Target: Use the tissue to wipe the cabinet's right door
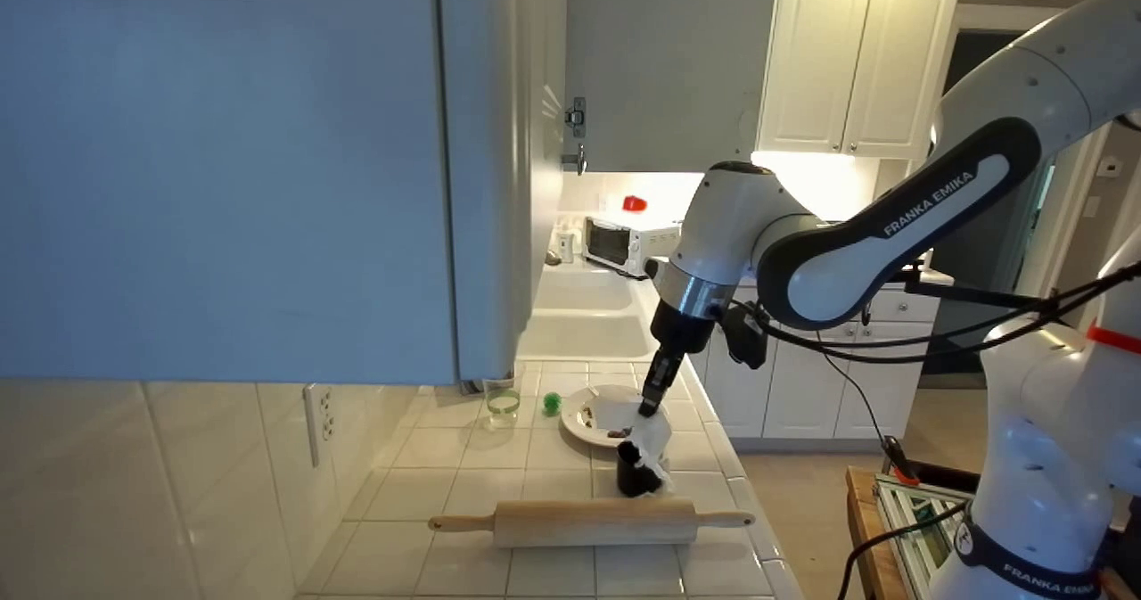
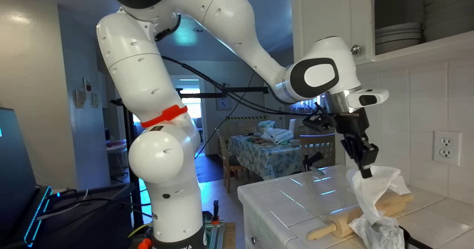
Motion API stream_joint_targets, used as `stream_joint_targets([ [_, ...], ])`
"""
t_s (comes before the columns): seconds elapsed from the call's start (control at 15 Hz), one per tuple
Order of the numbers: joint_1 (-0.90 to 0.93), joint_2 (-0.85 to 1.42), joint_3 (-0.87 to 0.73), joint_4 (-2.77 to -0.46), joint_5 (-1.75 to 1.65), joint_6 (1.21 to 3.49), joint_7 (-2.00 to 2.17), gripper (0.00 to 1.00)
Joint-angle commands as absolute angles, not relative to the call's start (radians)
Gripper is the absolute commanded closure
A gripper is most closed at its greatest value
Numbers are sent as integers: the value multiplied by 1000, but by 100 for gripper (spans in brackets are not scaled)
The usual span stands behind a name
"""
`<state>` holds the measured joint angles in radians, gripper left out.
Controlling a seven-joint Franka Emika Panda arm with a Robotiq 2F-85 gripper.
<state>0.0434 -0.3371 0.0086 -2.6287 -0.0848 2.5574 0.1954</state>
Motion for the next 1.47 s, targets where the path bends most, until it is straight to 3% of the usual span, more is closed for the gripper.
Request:
stream_joint_targets([
  [0.0, 30, -445, 30, -2704, -74, 2576, 159, 100],
  [0.33, 14, -539, 49, -2740, -68, 2535, 196, 100],
  [1.4, -260, -755, 262, -2637, -267, 1942, 871, 100],
])
